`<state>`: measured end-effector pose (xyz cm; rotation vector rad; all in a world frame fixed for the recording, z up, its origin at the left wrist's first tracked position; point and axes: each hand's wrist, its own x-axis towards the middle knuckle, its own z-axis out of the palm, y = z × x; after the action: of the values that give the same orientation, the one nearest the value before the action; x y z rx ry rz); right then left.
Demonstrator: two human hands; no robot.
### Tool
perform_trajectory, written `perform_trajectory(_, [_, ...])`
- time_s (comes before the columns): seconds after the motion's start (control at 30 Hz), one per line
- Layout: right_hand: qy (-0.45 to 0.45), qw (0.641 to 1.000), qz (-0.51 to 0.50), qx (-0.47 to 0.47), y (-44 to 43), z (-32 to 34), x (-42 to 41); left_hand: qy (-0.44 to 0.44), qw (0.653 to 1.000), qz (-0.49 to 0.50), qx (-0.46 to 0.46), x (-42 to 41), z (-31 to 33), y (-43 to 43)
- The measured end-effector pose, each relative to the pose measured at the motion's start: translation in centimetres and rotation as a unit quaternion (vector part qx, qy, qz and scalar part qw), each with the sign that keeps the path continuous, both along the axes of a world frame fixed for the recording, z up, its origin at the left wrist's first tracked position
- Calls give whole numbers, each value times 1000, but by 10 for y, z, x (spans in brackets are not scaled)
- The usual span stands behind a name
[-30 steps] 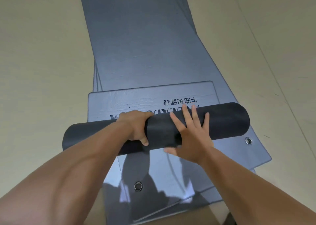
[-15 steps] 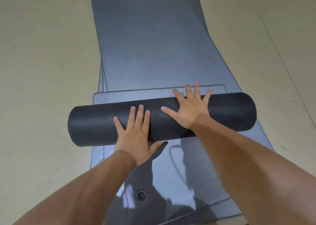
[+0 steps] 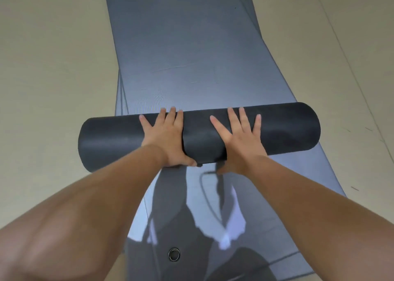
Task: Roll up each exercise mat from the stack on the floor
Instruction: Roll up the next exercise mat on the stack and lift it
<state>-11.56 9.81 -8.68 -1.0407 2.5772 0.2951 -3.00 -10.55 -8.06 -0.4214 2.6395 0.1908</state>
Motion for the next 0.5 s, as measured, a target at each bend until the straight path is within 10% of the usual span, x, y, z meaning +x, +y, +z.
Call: perform_trajectory(0.5, [-64, 996, 22, 64, -40, 29, -56, 2, 995, -51, -91, -20, 2, 4])
